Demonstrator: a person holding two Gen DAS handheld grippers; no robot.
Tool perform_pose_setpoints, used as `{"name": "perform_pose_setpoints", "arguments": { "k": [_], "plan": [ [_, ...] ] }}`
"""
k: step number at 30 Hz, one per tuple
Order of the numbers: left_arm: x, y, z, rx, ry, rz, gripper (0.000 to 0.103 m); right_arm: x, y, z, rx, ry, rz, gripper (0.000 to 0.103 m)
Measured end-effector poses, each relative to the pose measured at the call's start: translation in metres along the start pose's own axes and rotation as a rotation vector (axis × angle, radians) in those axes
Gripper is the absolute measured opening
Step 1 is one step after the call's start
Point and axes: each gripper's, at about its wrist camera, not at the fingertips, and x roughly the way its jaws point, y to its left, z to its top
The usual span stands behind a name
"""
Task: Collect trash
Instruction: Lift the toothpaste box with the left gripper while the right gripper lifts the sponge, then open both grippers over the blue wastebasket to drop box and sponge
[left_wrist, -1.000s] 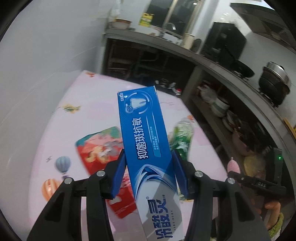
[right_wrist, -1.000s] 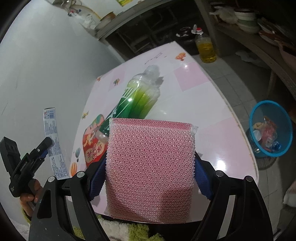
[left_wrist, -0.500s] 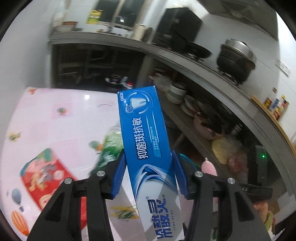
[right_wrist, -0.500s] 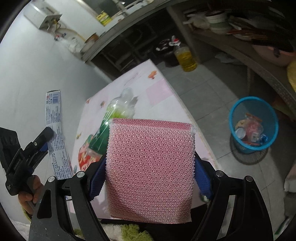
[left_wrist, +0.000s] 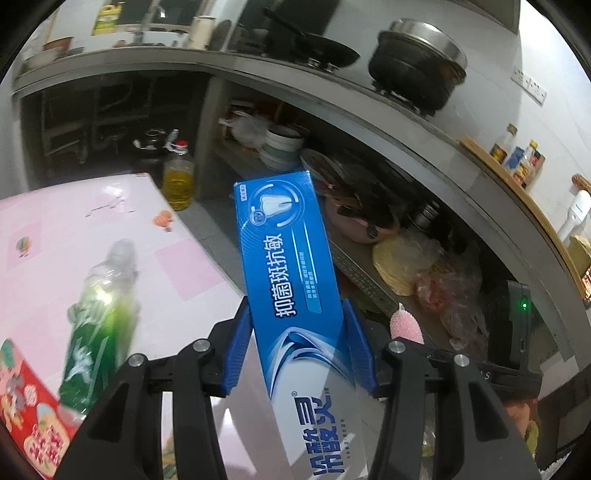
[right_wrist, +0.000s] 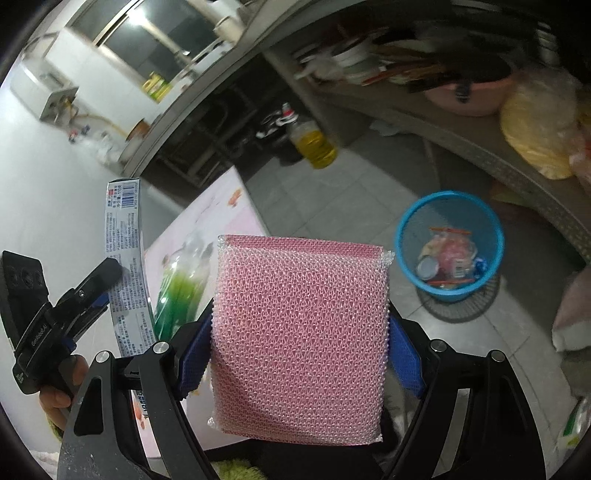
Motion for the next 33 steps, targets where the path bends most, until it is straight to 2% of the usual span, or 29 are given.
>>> {"name": "perform_pose_setpoints", "arguments": {
  "k": [4, 10, 15, 25, 29, 31, 32, 33],
  "plan": [
    [0.024, -0.012, 0.011, 0.017, 0.031, -0.022, 0.048, -0.007, -0.019, 0.005, 0.045, -0.029, -0.025, 0.077],
    [0.080, -0.024, 0.030, 0.016, 0.114, -0.046, 0.048, -0.013, -0.056, 0.015, 0.123, -0.063, -0.072, 0.077],
    [0.135, -0.032, 0.045, 0.011, 0.198, -0.062, 0.048, 0.002, -0.090, 0.027, 0.192, -0.057, -0.100, 0.077],
    [0.253, -0.057, 0.058, 0.034, 0.371, -0.056, 0.048, 0.060, -0.153, 0.064, 0.274, -0.010, -0.187, 0.078],
    [0.304, -0.064, 0.063, 0.026, 0.425, -0.069, 0.049, 0.093, -0.177, 0.085, 0.266, 0.008, -0.227, 0.083],
    [0.333, -0.069, 0.064, 0.046, 0.471, -0.098, 0.052, 0.117, -0.195, 0.092, 0.265, 0.039, -0.240, 0.086],
    [0.343, -0.069, 0.064, 0.043, 0.477, -0.073, 0.061, 0.127, -0.205, 0.093, 0.279, 0.045, -0.280, 0.086],
    [0.349, -0.067, 0.064, 0.034, 0.473, -0.059, 0.065, 0.134, -0.212, 0.092, 0.288, 0.050, -0.319, 0.086]
  ]
}}
